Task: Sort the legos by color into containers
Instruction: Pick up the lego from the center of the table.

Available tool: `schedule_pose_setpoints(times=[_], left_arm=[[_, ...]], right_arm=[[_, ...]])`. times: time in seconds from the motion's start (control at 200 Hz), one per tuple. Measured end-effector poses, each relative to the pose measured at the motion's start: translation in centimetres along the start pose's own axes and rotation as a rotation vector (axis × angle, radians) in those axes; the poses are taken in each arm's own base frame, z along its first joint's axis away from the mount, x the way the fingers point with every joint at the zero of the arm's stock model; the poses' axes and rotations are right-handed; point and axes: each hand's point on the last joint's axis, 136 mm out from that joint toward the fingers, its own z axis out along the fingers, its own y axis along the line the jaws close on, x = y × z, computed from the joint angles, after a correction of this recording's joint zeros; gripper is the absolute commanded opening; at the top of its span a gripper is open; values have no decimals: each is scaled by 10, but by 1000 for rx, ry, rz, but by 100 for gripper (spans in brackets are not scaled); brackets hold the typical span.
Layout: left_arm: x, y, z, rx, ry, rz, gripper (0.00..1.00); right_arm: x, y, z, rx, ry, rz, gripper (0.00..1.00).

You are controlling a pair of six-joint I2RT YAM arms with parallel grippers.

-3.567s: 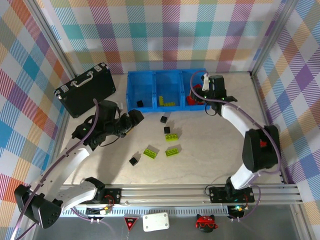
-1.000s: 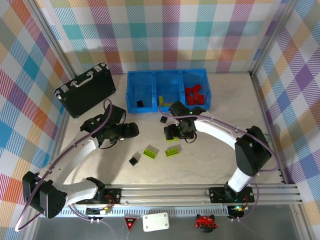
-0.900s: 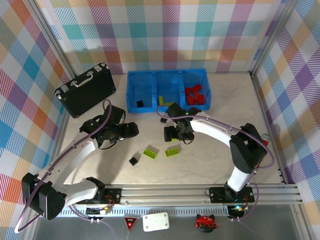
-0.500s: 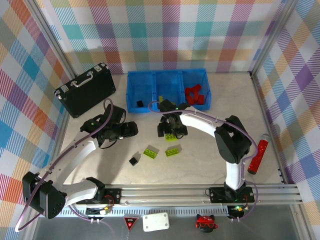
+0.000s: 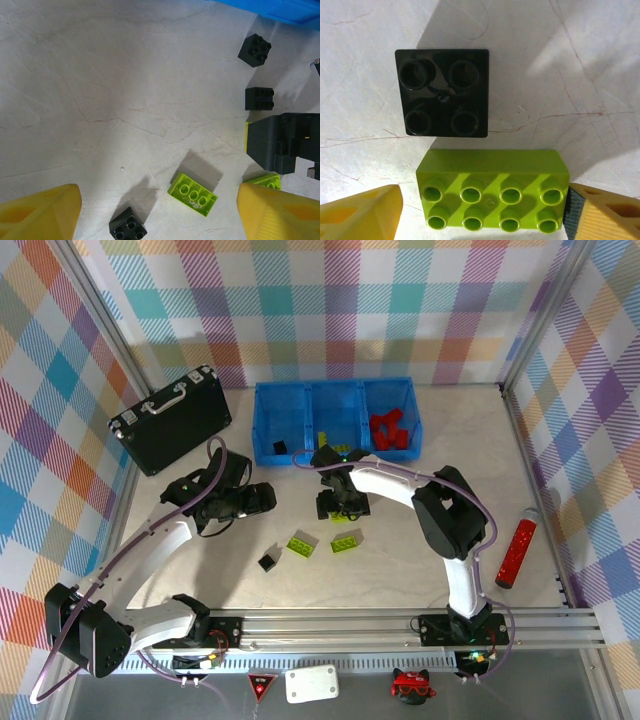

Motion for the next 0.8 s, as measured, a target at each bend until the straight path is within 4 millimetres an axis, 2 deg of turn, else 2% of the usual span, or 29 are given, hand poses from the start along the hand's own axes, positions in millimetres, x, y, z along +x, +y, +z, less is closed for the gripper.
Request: schedule_pose_setpoints(times=[0.34,0.565,0.8], left_arm=[[0,0,-1,1,-2,0,81],[-1,-1,-1,4,-4,-1,81],[-1,-1,-1,4,-4,-2,81]], right_arm=[[1,-2,7,13,13,-3,61],[1,-1,5,11,9,-4,59],[-1,-1,-10,0,-13,-9,58]])
